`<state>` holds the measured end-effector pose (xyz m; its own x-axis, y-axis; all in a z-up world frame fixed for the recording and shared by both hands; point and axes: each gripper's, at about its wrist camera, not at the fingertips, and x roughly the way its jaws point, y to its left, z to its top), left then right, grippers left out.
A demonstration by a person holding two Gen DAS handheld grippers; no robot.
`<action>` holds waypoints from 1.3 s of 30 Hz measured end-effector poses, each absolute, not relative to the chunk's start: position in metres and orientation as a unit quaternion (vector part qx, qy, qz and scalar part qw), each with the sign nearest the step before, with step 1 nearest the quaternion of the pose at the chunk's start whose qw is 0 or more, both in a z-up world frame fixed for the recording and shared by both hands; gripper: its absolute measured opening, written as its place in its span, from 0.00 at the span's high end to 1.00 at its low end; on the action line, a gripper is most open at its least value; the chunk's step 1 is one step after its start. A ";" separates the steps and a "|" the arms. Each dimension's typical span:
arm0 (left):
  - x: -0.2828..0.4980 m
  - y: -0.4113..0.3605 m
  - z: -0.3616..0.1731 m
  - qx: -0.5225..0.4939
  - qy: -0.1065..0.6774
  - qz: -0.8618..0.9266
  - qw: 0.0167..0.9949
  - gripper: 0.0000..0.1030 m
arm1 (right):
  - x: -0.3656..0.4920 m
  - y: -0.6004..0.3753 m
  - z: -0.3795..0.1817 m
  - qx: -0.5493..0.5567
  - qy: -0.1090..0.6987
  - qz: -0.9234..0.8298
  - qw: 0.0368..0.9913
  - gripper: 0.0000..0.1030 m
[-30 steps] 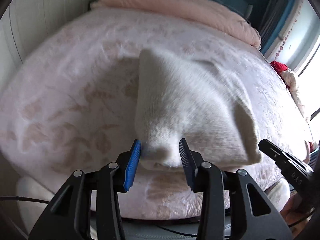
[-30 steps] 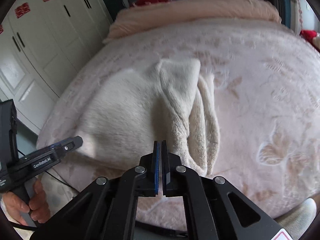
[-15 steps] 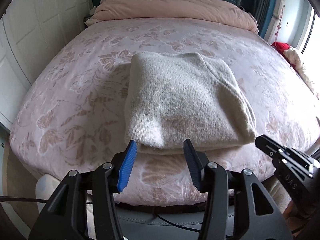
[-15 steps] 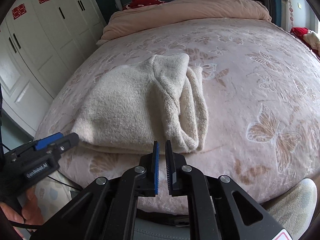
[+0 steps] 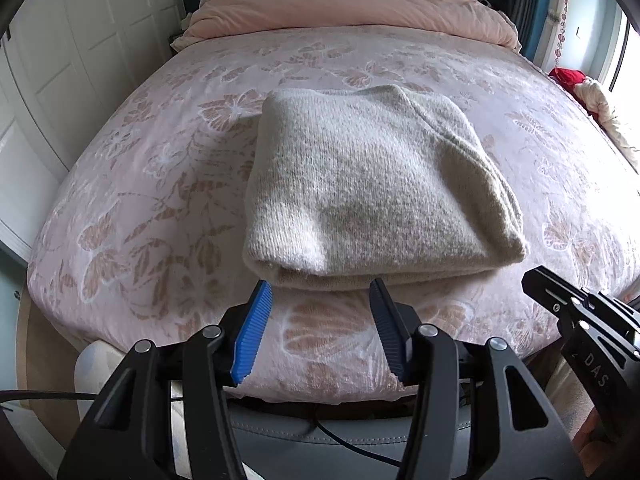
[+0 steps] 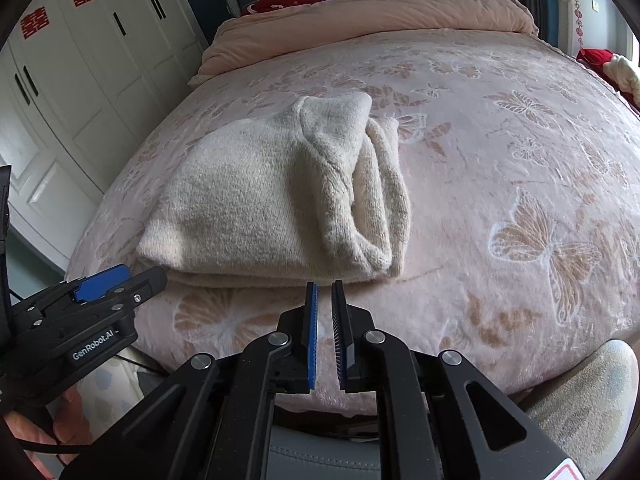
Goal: Fold small clothes
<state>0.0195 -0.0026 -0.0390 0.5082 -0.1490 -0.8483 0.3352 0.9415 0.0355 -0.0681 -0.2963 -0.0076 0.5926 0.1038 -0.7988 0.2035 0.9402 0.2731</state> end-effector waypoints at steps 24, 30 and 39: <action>0.013 0.005 -0.041 0.082 0.439 -0.086 0.890 0.16 | -0.079 -0.287 0.000 0.130 0.432 -0.089 0.888 0.47; 0.010 0.005 -0.042 0.074 0.441 -0.099 0.889 0.16 | -0.079 -0.286 -0.002 0.128 0.434 -0.088 0.887 0.47; 0.008 0.002 -0.044 0.078 0.440 -0.092 0.890 0.18 | -0.080 -0.284 -0.001 0.125 0.432 -0.090 0.889 0.44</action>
<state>0.0078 0.0017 -0.0439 0.5949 -0.0953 -0.7981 0.2328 0.9708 0.0576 -0.0802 -0.2835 -0.0013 0.6107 -0.0517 -0.7902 0.2683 0.9524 0.1450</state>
